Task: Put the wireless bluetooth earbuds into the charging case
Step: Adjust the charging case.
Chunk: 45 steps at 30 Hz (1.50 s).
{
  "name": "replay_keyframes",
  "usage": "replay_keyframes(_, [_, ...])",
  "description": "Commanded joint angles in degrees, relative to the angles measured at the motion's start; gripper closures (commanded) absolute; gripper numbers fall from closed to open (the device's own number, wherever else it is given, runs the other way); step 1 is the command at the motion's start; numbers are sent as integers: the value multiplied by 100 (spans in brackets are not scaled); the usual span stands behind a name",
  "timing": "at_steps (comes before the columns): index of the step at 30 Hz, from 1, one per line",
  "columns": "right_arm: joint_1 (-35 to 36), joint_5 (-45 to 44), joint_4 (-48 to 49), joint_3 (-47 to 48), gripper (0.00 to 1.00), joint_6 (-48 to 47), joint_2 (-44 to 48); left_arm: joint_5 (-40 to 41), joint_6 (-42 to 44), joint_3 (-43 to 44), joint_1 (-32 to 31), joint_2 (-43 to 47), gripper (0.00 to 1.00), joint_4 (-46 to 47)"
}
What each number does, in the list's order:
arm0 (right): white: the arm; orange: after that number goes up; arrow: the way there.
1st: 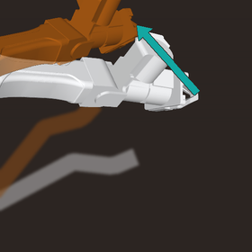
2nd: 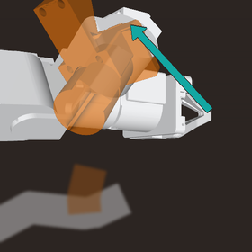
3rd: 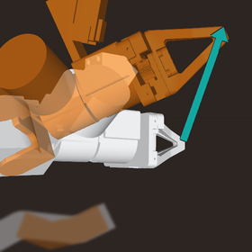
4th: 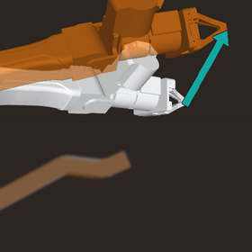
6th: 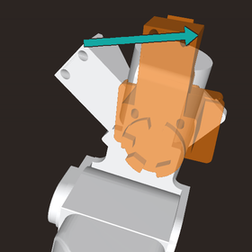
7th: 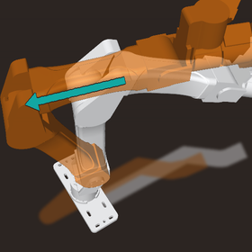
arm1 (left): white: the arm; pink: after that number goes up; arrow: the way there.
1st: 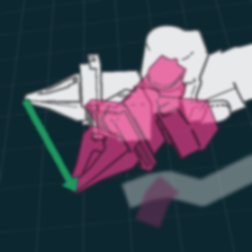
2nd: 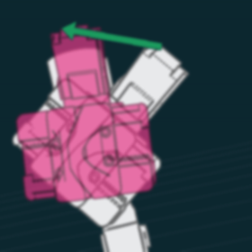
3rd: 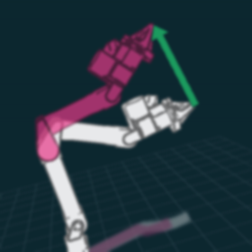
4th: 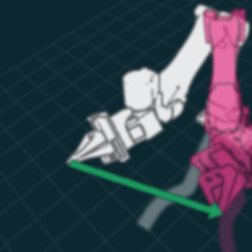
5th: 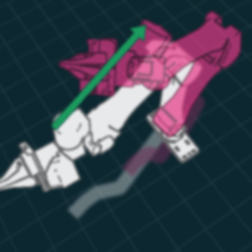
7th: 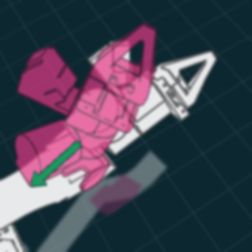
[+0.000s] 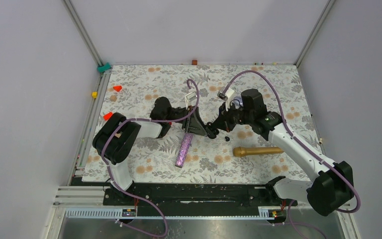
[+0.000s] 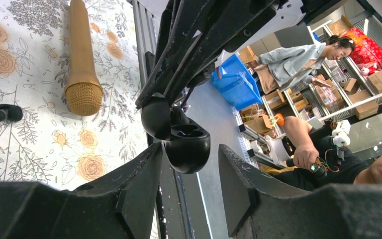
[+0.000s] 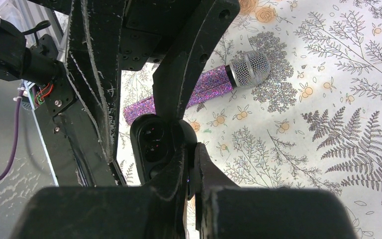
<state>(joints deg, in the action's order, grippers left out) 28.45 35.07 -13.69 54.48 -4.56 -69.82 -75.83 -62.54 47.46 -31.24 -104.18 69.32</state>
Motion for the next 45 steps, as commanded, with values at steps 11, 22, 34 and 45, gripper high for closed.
replay_keyframes(11, [217, -381, -47, 258, 100, -258, 61, 216, 1201, 142, 19, 262, 56, -1266])
replay_keyframes(22, [275, -696, -171, 335, 100, -331, -134, 220, 1162, 106, 18, 292, 55, -1159])
replay_keyframes(34, [293, -784, -296, 395, 100, -339, -276, 288, 1176, 66, 32, 285, 53, -1105])
replay_keyframes(45, [394, -833, -307, 423, 100, -318, -337, 293, 1192, 54, 23, 276, 55, -1077])
